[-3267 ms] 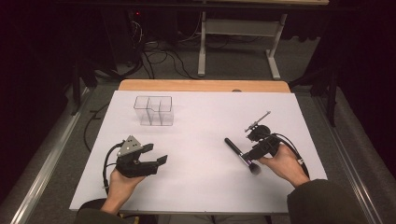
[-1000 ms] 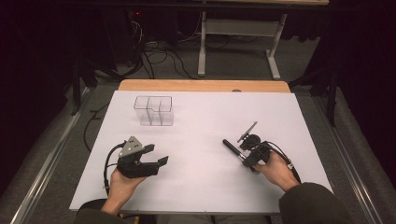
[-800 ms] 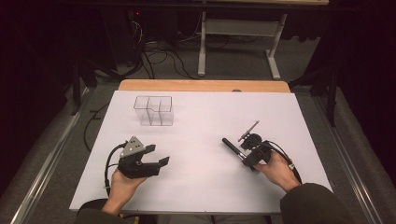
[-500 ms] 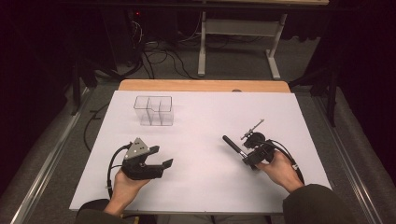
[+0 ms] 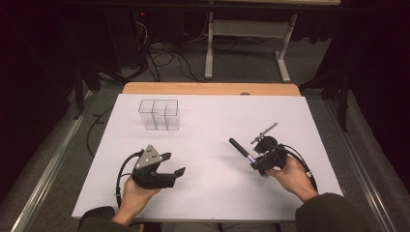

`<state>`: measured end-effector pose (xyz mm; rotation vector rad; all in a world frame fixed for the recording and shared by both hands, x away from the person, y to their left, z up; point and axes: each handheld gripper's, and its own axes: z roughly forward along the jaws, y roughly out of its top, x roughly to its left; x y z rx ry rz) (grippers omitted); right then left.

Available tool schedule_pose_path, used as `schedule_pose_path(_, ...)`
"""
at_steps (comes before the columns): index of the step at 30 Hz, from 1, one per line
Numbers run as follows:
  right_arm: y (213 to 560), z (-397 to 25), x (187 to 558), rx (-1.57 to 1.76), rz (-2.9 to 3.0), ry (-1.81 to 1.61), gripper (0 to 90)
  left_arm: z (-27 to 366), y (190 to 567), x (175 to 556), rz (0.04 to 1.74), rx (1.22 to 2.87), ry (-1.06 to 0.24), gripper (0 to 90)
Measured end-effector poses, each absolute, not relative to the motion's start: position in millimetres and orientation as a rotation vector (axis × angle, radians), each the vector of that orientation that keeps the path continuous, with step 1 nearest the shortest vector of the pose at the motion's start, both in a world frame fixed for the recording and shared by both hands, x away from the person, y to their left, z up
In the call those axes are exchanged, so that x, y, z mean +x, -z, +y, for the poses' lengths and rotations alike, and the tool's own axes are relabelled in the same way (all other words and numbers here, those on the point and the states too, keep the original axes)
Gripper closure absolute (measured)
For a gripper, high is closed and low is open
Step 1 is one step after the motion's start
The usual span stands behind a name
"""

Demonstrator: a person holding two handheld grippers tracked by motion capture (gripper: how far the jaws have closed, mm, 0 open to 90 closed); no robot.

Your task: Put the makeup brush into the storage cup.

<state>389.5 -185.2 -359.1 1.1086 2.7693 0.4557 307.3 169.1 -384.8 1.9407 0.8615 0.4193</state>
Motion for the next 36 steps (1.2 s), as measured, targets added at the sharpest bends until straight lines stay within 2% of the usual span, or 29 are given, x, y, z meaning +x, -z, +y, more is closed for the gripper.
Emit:
schedule_pose_path(22, 340.8, -170.7, 380.5, 1.002, 2.805, -0.501, 72.4, 145.6, 377.0, 303.4, 0.791, 1.956, -0.418, 26.8)
schedule_pose_path(36, 331.0, -160.2, 377.7, 0.948, 2.840, -0.508, 72.5, 126.8, 366.4, 316.5, 0.767, 1.955, -0.440, 26.7)
